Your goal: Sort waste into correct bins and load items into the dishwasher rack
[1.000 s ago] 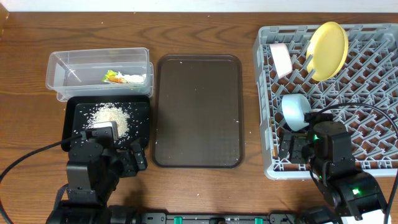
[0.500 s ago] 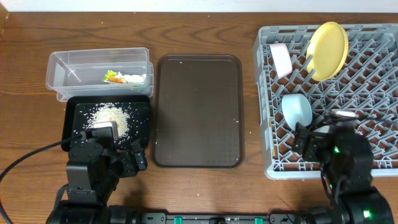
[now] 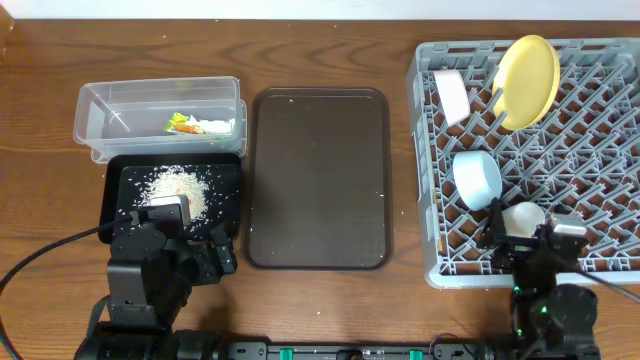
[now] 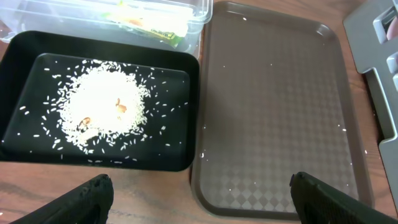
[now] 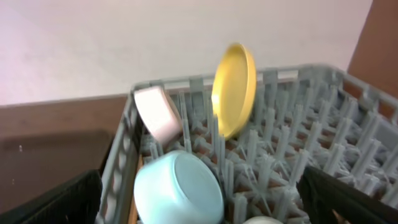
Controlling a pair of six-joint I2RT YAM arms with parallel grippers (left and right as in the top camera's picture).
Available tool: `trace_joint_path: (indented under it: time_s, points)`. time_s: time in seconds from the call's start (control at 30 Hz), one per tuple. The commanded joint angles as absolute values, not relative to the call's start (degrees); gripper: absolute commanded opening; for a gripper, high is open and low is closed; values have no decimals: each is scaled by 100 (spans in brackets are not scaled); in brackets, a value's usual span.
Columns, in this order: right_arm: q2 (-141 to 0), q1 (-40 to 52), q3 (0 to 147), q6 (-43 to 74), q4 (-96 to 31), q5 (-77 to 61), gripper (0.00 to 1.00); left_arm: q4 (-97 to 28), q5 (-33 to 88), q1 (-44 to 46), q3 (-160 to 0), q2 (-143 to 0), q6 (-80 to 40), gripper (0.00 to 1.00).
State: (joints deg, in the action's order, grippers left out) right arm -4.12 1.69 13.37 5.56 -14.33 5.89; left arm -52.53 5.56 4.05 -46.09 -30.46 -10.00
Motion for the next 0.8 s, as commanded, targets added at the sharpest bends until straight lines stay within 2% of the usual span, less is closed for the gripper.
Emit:
trace_joint_path:
  time_s: [0.0, 0.17, 0.4, 0.77]
  points:
    - [-27, 102, 794, 462, -871, 530, 99, -5266, 447, 381, -4563, -3026, -923, 93]
    - [-27, 58, 21, 432, 405, 534, 99, -5266, 447, 381, -4563, -3026, -923, 93]
    - [-27, 16, 30, -395, -414, 207, 99, -5266, 447, 381, -4563, -3026, -923, 93]
    - [-27, -19, 32, -392, -425, 123, 99, -5266, 447, 381, -4563, -3026, -923, 93]
